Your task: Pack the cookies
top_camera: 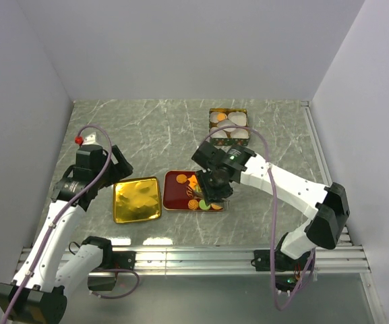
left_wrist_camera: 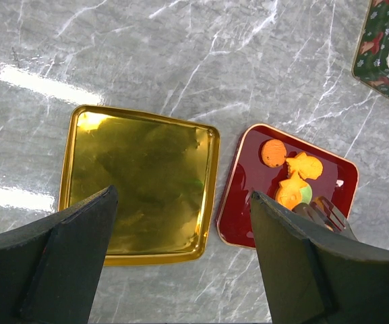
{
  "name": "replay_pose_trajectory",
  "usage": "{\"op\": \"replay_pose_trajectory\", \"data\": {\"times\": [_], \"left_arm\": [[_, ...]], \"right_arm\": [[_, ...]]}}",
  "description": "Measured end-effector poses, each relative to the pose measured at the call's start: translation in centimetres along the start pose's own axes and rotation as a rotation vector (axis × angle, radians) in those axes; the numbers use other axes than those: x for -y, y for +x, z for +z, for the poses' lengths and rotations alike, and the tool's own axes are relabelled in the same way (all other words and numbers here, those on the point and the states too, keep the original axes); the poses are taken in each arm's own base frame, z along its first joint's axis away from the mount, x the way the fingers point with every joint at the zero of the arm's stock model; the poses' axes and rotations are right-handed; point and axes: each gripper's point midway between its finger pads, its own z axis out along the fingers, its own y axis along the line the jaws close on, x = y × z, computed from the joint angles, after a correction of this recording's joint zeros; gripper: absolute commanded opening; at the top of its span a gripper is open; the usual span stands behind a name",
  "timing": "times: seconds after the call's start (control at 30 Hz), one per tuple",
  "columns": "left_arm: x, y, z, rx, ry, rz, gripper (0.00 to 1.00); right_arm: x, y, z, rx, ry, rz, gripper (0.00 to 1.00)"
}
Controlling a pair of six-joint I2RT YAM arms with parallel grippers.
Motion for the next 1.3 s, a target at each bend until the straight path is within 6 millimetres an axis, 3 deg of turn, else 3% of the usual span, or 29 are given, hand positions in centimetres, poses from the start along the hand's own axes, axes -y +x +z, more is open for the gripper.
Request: {"op": "replay_pose_trajectory", "data": {"times": [0.27,0.6,1.03,1.3], "left_arm": [[0.1,-0.2,-0.3,0.013,0.009,-0.001,0.85],[0.2,-0.3,-0.6,0.023,0.016,-0.002,0.86],[0.3,-0.6,-1.1,0.043,0.030,-0.004,0.86],[0.4,-0.7,-1.3,0.052,0.037,-0.005,0.86]], "right_arm": [[-0.2,0.1,1.0,-0.020,0.041,-0.019,0.51],[-1.4,-1.6,1.1,-0.007,0.067,-0.042,0.53],[-1.1,-1.6,1.4,-0.039,0.156,-0.073,0.54],[-2.5,-1.5,1.8,-0.053,0.168,-0.113,0.54]]}}
